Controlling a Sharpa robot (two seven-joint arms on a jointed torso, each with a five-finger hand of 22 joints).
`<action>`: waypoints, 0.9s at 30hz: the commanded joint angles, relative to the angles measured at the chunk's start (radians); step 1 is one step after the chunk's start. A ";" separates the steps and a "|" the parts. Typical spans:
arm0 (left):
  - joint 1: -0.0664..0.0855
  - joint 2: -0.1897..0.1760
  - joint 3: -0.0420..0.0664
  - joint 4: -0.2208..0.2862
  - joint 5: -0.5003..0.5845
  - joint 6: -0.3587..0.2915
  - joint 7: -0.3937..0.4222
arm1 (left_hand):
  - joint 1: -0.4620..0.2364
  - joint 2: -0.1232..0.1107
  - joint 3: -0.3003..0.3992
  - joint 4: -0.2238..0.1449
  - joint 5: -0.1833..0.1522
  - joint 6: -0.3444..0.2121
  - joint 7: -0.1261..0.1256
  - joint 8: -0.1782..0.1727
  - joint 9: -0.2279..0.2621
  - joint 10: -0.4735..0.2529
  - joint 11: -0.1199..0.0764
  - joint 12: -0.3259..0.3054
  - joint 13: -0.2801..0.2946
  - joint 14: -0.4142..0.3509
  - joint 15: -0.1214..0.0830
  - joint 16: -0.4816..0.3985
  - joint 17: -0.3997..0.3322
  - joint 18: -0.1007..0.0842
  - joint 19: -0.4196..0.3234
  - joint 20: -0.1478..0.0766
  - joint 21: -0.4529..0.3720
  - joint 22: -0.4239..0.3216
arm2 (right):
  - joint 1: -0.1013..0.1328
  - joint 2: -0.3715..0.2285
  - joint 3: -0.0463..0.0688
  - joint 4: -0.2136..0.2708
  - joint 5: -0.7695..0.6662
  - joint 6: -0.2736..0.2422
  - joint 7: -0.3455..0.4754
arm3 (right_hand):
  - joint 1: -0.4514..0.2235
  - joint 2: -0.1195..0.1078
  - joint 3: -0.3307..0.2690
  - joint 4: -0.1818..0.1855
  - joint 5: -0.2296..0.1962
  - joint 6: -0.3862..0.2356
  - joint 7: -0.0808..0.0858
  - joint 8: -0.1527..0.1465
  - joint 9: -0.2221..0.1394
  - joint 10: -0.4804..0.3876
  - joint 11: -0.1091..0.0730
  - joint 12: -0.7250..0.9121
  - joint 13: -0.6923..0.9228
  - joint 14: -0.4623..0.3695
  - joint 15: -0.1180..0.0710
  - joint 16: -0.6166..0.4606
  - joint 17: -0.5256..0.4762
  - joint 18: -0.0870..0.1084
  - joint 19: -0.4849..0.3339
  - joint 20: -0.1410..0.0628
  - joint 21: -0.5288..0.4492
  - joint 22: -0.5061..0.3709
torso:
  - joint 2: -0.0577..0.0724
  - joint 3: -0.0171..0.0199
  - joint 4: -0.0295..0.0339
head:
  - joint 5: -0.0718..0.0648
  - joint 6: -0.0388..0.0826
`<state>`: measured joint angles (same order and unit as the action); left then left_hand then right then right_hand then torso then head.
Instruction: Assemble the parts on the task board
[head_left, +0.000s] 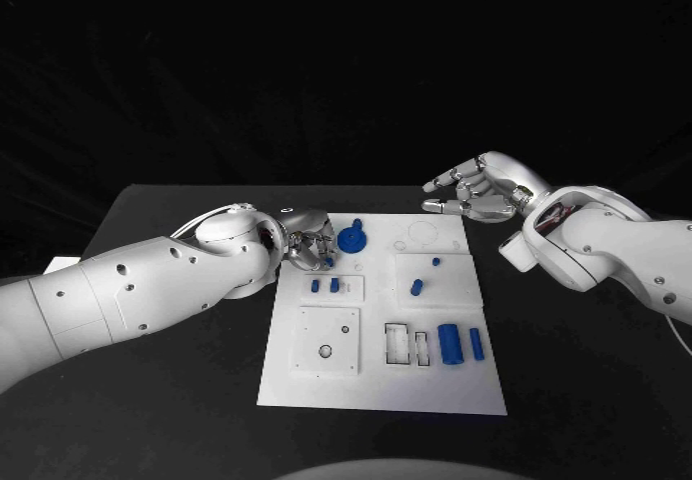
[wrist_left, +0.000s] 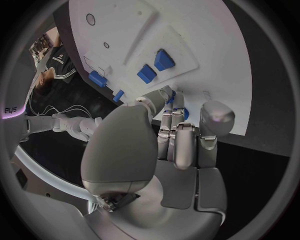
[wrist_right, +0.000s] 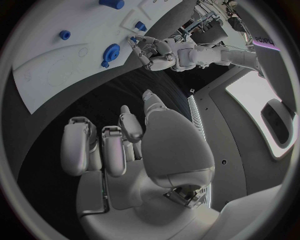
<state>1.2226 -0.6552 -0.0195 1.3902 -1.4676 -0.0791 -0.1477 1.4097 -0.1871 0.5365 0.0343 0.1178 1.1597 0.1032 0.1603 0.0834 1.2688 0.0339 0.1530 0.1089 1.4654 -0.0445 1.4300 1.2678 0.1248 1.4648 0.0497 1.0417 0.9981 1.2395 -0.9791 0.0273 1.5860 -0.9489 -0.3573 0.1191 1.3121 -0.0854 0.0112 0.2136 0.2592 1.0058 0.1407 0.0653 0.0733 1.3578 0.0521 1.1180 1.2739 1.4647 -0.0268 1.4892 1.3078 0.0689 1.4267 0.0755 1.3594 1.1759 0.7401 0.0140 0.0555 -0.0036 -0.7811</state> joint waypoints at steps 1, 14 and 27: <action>-0.001 0.000 0.000 0.002 0.001 0.020 -0.002 | -0.010 -0.001 -0.002 -0.005 -0.004 0.006 0.002 0.001 0.001 0.007 0.004 -0.006 0.001 0.051 0.000 0.005 0.001 -0.009 0.020 0.003 0.002 0.002 | -0.001 0.001 0.000 0.000 -0.002 0.012 0.008 | -0.003 0.009 -0.005 0.000 0.007 -0.004 -0.002 0.005 0.001 -0.009 0.000 -0.002 -0.001 0.079 0.002 -0.006 0.153 0.010 -0.006 0.001 -0.004 -0.001 | 0.000 -0.0001 -0.0001 | 0.000 0.000; -0.001 0.001 0.000 0.000 0.001 0.021 -0.012 | -0.038 -0.023 -0.004 -0.005 -0.003 -0.053 0.020 -0.047 -0.016 -0.042 0.024 -0.041 -0.005 0.049 0.015 0.002 -0.011 -0.011 0.019 0.010 -0.005 -0.001 | -0.001 0.001 0.000 -0.001 -0.002 0.012 0.008 | -0.003 0.009 -0.005 0.000 0.007 -0.004 -0.002 0.005 0.001 -0.009 0.000 -0.002 -0.001 0.079 0.002 -0.006 0.153 0.010 -0.006 0.001 -0.004 -0.001 | 0.000 -0.0004 0.0003 | 0.001 -0.002; -0.001 -0.001 -0.001 0.001 0.002 0.022 -0.017 | -0.056 -0.041 -0.008 -0.001 -0.003 -0.075 0.030 -0.071 -0.017 -0.079 0.037 -0.061 -0.012 0.045 0.025 -0.004 -0.029 -0.010 0.016 0.019 -0.017 -0.010 | -0.001 0.001 0.000 -0.001 -0.002 0.012 0.008 | -0.003 0.009 -0.005 0.000 0.007 -0.004 -0.002 0.005 0.001 -0.009 0.000 -0.002 -0.001 0.079 0.002 -0.006 0.153 0.010 -0.006 0.001 -0.004 -0.001 | 0.000 -0.0004 -0.0003 | 0.003 -0.004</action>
<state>1.2220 -0.6565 -0.0203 1.3892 -1.4675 -0.0711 -0.1614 1.3611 -0.2280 0.5338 0.0315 0.1180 1.0912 0.1317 0.0957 0.0666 1.1953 0.0711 0.0961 0.0983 1.4692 -0.0266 1.4300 1.2397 0.1247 1.4682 0.0606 1.0318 0.9885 1.2395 -0.9791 0.0273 1.5846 -0.9489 -0.3570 0.1192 1.3121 -0.0854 0.0113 0.2137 0.2592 1.0058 0.1407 0.0653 0.0730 1.3578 0.0521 1.1181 1.2739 1.4647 -0.0268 1.4892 1.3078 0.0688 1.4267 0.0755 1.3594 1.1759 0.7402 0.0135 0.0551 -0.0005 -0.7849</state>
